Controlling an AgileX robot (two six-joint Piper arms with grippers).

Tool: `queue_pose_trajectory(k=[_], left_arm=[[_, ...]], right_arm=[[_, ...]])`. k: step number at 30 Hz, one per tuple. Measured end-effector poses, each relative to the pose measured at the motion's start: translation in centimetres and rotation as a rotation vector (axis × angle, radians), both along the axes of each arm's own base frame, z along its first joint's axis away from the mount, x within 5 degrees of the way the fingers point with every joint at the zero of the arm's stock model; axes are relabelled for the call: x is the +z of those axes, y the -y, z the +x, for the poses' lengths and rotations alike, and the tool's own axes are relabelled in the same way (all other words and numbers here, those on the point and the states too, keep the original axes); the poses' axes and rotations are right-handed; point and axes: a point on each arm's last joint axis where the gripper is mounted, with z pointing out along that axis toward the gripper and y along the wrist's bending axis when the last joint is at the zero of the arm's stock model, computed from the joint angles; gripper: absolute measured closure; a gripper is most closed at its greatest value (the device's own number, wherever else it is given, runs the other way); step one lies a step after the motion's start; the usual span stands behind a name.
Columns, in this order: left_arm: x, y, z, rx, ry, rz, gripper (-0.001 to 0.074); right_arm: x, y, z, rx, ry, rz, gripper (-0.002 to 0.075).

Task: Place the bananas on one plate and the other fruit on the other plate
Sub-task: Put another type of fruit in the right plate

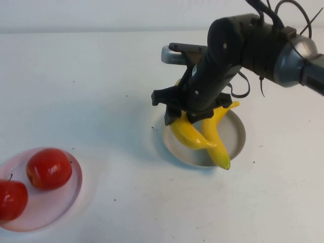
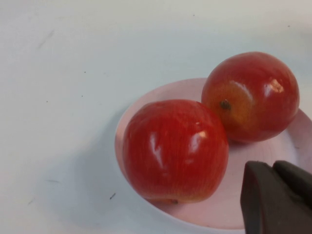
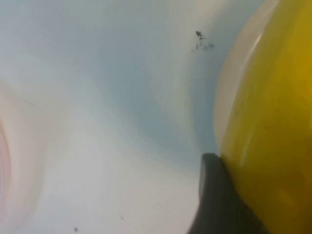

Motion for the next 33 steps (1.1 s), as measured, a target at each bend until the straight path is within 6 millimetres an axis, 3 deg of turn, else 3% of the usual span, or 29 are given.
queue_pose_trajectory(k=[13, 24, 28, 33], left_arm=[[0.0, 0.0, 0.0, 0.000, 0.000, 0.000, 0.0731], [0.0, 0.0, 0.0, 0.000, 0.000, 0.000, 0.0731], [0.0, 0.0, 0.0, 0.000, 0.000, 0.000, 0.0731], [0.0, 0.0, 0.0, 0.000, 0.000, 0.000, 0.0731]], right_arm=[[-4.5, -0.5, 0.7, -0.027, -0.104, -0.007, 0.0396], [-4.8, -0.1, 0.8, -0.033, -0.124, -0.019, 0.0316], [-2.8, 0.0, 0.1, -0.011, -0.101, -0.006, 0.0328], [3.4, 0.0, -3.1, 0.104, 0.014, 0.031, 0.0451]])
